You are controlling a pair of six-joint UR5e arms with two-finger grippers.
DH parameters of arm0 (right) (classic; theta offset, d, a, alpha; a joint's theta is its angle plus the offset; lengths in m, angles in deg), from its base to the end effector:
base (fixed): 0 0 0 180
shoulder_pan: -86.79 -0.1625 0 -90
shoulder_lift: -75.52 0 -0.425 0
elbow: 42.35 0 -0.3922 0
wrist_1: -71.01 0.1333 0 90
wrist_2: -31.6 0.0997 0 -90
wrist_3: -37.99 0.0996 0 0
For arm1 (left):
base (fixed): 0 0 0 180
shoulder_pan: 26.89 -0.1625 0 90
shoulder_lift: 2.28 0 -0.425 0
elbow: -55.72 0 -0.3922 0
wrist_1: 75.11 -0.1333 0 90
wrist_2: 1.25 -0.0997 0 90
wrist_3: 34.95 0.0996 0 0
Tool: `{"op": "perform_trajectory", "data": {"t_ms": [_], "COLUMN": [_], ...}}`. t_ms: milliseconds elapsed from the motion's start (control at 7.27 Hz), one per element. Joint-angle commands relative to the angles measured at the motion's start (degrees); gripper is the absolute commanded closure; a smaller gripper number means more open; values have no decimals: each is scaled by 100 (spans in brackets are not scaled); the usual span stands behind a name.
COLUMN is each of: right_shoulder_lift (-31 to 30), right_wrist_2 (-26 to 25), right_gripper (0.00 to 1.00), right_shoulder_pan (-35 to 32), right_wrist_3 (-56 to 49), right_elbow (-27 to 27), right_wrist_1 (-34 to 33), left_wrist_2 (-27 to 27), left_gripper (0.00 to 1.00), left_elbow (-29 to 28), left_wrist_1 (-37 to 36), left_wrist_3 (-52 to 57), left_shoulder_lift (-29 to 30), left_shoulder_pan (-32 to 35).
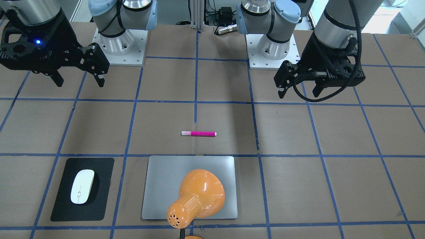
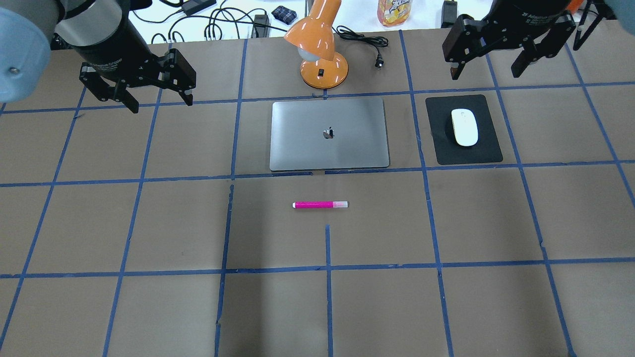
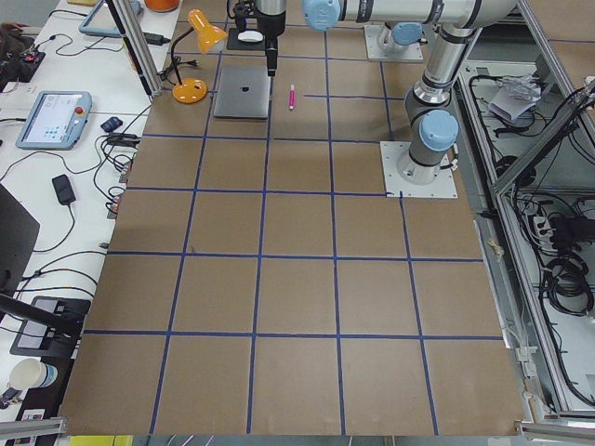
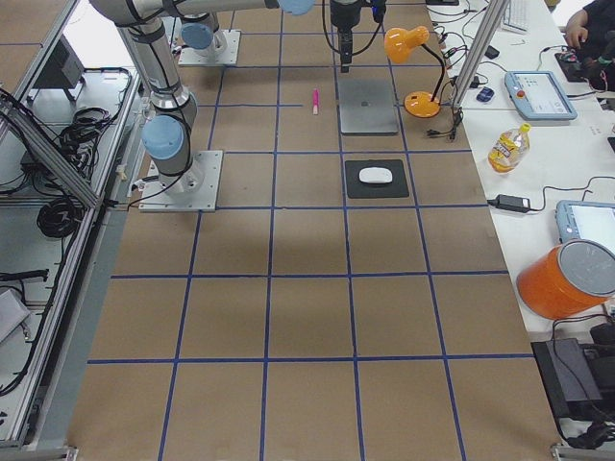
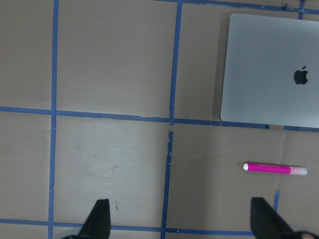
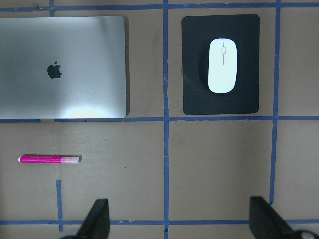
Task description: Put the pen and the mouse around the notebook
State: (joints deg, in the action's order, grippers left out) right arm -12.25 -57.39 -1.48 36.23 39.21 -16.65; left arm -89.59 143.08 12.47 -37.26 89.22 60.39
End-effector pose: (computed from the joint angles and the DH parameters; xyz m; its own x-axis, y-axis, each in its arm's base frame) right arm 0.1195 -0.5165 0.5370 -0.9999 -0.0016 -0.0155 -0.0006 0.9977 -0.0680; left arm -0.1119 -0.5148 0.5020 -0.9958 -0.0858 0.0314 -0.0876 0.9943 -0.0609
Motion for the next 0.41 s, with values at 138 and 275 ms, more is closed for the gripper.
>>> {"op": "perform_trajectory", "data": {"t_ms": [138,275], "right_shoulder_lift": [-3,5], "right_wrist_2": [-13,-22], "right_gripper": [0,0], "right_shoulder_pan": [3,3], "right_wrist_3": [0,-9], "right_elbow": [0,0], "right_wrist_1": [-6,-6], "left_wrist_2": [1,9], "left_gripper": [0,0], "left_elbow": [0,-26], "left_wrist_1": [4,-4], "left_wrist_3": [2,-15], "left_shoulder_lift": [0,0], "left_shoulder_pan": [-9,0]}}
